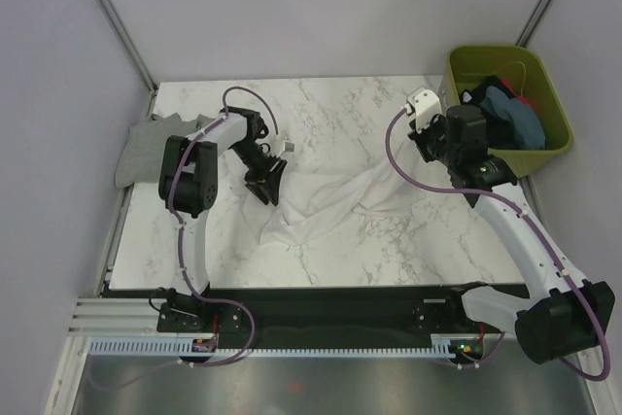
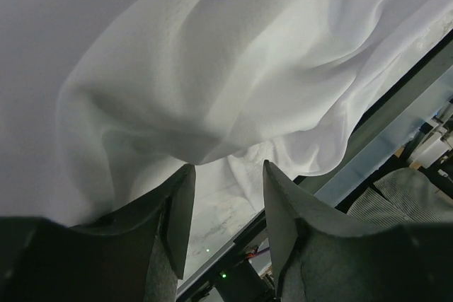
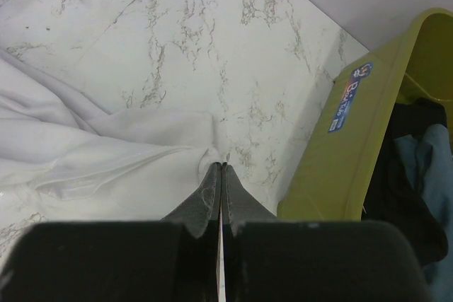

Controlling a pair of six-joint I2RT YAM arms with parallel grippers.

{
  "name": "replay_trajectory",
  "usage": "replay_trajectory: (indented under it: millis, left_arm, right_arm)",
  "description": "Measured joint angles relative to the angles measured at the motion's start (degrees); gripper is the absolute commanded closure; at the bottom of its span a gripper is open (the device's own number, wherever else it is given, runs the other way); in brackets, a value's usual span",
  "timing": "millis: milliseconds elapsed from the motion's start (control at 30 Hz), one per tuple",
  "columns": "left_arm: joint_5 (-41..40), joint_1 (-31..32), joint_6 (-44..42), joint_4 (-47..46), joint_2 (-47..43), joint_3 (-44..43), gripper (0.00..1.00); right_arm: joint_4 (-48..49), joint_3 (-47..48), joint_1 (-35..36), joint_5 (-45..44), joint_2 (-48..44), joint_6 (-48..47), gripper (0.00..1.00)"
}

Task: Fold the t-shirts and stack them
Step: Flatten the tshirt out

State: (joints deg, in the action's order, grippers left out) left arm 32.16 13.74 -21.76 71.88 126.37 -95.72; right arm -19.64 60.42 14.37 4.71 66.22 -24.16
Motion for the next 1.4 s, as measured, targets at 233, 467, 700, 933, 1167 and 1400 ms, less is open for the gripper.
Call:
replay_trajectory:
  millis: [233, 467, 700, 933, 1167, 1400]
  left_arm:
    - [1.2, 0.5, 0.0, -0.1, 1.6, 0.0, 0.57]
    - [2.2, 1.3, 0.0, 0.0, 1.6, 0.1, 0.61]
    - [3.4, 2.4, 0.0, 0.0, 1.6, 0.7, 0.62]
    - [4.0, 3.0, 0.1, 0.0, 1.6, 1.3, 0.78]
    - [4.1, 3.0, 0.5, 0.0, 1.6, 1.4, 0.98]
    - [3.1, 1.7, 1.7, 0.1, 0.3, 0.7, 0.98]
  right_arm:
    - [0.0, 0.0, -0.3, 0.0, 0.0, 0.0, 1.0]
    - [0.0, 0.0, -0.5, 0.0, 0.0, 0.0, 1.0]
    - [0.3, -0.4, -0.5, 0.0, 0.0, 0.0, 1.0]
    - [0.3, -1.0, -0.6, 0.0, 0.0, 0.0, 1.0]
    - [0.3, -1.0, -0.6, 0.0, 0.0, 0.0, 1.0]
    - [0.3, -1.0, -0.7, -0.1, 0.0, -0.1, 1.0]
